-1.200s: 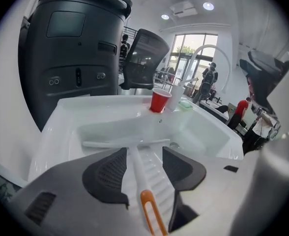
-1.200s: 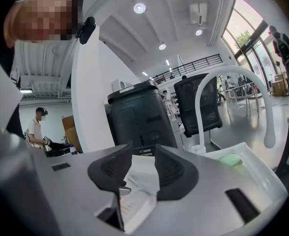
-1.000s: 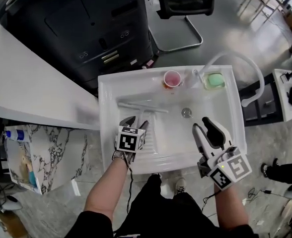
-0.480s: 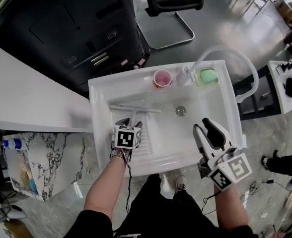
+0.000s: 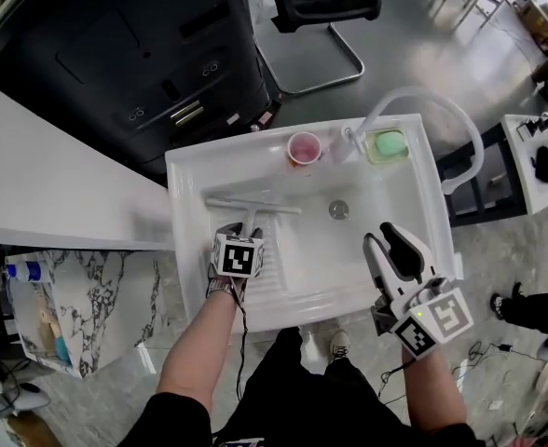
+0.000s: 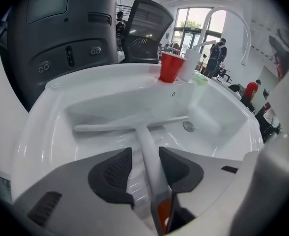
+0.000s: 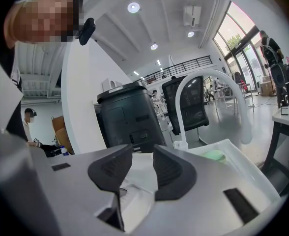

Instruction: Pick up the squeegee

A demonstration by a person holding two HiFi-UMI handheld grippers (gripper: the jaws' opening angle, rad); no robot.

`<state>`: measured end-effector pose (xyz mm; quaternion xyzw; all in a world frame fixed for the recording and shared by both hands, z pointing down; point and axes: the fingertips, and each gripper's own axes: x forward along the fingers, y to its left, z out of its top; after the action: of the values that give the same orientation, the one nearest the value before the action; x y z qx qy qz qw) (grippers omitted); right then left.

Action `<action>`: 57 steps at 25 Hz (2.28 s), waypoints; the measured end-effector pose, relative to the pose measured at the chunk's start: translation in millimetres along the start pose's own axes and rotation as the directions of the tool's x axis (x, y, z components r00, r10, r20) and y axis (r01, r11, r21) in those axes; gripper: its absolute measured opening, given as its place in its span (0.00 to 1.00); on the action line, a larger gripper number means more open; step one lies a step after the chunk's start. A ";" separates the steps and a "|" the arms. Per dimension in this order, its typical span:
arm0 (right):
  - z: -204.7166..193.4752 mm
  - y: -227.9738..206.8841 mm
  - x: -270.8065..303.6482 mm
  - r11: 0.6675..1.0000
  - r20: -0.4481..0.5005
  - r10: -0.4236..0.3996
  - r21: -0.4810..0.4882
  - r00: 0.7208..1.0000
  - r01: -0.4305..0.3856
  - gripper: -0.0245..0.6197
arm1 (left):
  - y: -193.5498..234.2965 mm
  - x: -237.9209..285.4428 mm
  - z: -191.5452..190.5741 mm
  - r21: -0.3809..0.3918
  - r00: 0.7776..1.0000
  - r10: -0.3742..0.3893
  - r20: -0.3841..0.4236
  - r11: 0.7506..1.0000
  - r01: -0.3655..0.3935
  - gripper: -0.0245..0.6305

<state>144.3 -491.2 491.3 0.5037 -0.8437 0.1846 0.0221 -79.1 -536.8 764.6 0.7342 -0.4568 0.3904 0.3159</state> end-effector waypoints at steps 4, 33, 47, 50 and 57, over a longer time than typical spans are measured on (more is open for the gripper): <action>0.1 1.0 -0.4 1.000 -0.002 0.001 0.000 1.000 -0.001 0.26 | 0.7 0.1 0.3 0.019 1.000 0.010 0.009 1.000 -0.010 0.28; 12.9 14.6 -30.6 0.998 0.039 0.061 -0.003 0.997 -0.060 0.25 | -23.0 -85.0 33.7 -0.036 0.965 0.048 0.258 0.999 -0.040 0.15; 28.2 44.0 -73.9 0.986 0.093 0.166 -0.033 0.982 -0.164 0.25 | -55.9 -212.7 59.0 -0.054 0.867 0.096 0.489 0.995 -0.079 0.15; 29.6 50.8 -86.8 0.981 0.098 0.191 -0.043 0.977 -0.188 0.25 | -67.1 -243.6 56.6 -0.061 0.843 0.108 0.527 0.994 -0.089 0.15; 35.9 61.1 -126.9 0.970 0.130 0.243 -0.043 0.961 -0.239 0.25 | -107.5 -316.5 42.5 -0.084 0.785 0.124 0.606 0.992 -0.092 0.15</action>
<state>159.6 -370.4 411.9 0.4082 -0.9007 0.1401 -0.0504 -56.2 -396.3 459.2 0.7854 -0.5851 0.1387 0.1469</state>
